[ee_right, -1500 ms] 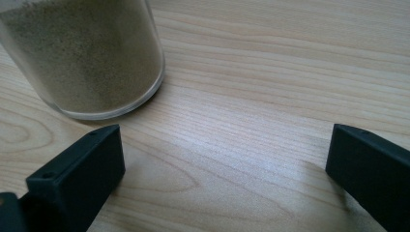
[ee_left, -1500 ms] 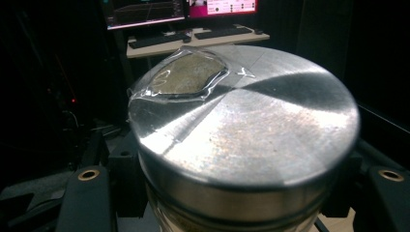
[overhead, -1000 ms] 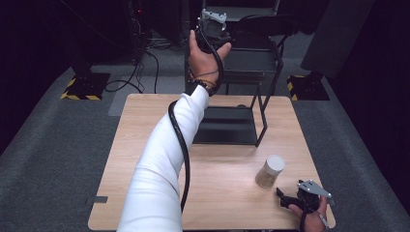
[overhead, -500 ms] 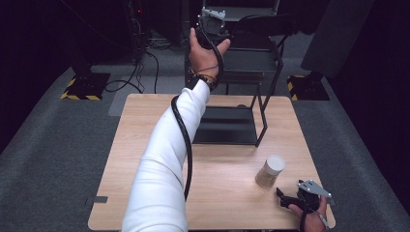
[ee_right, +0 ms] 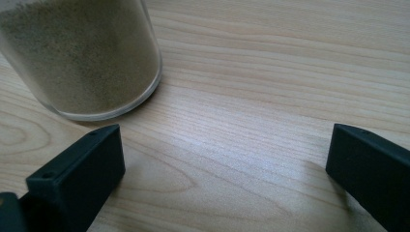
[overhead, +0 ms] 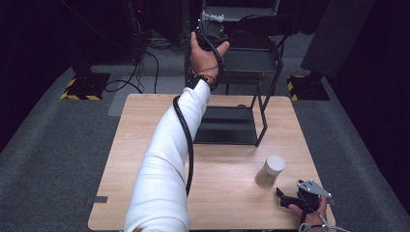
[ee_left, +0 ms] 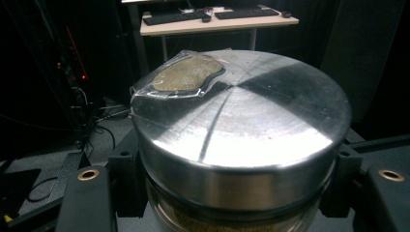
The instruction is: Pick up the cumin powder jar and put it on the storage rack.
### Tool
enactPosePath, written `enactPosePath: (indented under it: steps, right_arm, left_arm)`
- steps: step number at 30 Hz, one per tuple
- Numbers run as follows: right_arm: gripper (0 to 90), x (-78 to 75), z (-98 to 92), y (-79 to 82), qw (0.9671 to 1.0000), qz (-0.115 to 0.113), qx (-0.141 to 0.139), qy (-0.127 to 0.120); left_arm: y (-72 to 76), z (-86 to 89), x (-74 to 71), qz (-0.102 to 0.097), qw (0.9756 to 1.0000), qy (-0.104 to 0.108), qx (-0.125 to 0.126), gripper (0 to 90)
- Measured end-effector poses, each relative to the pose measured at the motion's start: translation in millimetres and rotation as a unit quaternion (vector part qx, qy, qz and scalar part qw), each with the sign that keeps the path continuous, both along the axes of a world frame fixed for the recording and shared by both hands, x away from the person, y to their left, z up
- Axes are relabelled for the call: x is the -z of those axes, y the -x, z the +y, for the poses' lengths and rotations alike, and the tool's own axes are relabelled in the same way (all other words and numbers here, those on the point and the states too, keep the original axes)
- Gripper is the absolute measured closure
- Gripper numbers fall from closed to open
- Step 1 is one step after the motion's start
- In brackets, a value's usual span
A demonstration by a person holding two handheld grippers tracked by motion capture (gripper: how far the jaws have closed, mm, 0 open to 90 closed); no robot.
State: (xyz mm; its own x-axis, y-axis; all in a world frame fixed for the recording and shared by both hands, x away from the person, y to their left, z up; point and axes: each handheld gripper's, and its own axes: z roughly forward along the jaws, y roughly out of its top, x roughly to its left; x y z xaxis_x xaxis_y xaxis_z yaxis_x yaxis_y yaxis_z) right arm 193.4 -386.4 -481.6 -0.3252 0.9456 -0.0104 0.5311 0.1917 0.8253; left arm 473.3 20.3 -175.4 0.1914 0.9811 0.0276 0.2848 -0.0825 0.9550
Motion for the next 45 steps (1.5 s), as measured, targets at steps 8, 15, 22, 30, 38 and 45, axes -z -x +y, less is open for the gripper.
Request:
enactPosePath:
  steps: [8,15,22,30,38,45]
  right_arm:
    - [0.0,0.0,0.1,-0.1,1.0000,0.000,0.000,0.000]
    - [0.0,0.0,0.1,0.0,1.0000,0.000,0.000,0.000]
    - [0.0,0.0,-0.2,-0.2,1.0000,0.000,-0.001,0.000]
    - [0.0,0.1,-0.1,-0.3,1.0000,0.000,0.000,0.000]
    - [0.0,0.1,0.1,-0.1,1.0000,0.000,0.000,0.000]
    - [0.0,0.1,0.4,0.2,1.0000,-0.001,0.000,0.001]
  left_arm:
    - [2.7,-6.4,3.2,-0.015,0.9998,-0.010,0.006,26.9]
    - [11.3,-19.2,2.2,-0.045,0.9981,-0.035,-0.023,6.9]
    - [42.2,-31.1,-9.5,-0.101,0.9908,-0.078,-0.046,0.1]
    - [74.3,-20.1,-23.9,-0.114,0.9907,-0.069,-0.031,0.1]
    - [113.4,-10.8,-28.4,-0.120,0.9903,-0.069,-0.009,0.1]
    - [145.2,-0.6,-16.5,-0.115,0.9910,-0.069,-0.002,0.1]
